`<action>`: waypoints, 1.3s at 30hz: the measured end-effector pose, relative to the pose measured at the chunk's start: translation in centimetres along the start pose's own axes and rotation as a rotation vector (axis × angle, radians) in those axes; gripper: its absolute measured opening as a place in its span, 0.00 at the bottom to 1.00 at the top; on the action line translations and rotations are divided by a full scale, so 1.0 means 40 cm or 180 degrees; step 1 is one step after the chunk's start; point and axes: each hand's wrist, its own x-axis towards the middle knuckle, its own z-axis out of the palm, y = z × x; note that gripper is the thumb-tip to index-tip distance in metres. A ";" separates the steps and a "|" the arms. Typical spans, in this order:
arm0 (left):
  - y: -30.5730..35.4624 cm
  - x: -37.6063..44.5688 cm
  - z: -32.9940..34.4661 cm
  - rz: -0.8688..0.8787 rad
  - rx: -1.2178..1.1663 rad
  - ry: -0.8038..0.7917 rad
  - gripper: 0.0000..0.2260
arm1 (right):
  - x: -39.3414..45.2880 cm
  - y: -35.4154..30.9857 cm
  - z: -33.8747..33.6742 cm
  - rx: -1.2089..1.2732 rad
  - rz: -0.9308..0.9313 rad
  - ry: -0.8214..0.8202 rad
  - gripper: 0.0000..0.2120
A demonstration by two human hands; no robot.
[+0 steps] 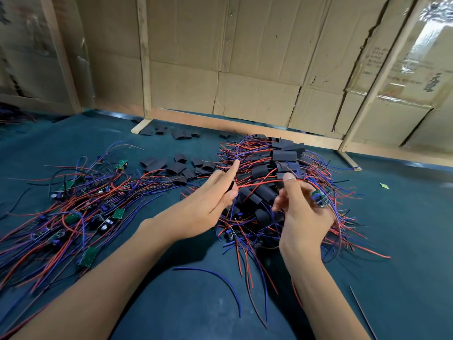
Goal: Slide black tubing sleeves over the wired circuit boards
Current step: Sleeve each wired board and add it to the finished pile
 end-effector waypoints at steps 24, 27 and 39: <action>0.028 -0.005 -0.017 -0.0059 0.0087 0.0180 0.18 | -0.041 -0.010 0.008 -0.0571 -0.0600 -0.0422 0.12; 0.027 -0.005 -0.017 -0.0049 0.0078 0.0161 0.17 | -0.039 -0.008 0.005 -0.0679 -0.0624 -0.0581 0.09; 0.023 -0.023 -0.022 -0.0539 0.0073 0.0005 0.10 | -0.022 -0.017 -0.001 -0.0439 -0.0638 -0.0323 0.12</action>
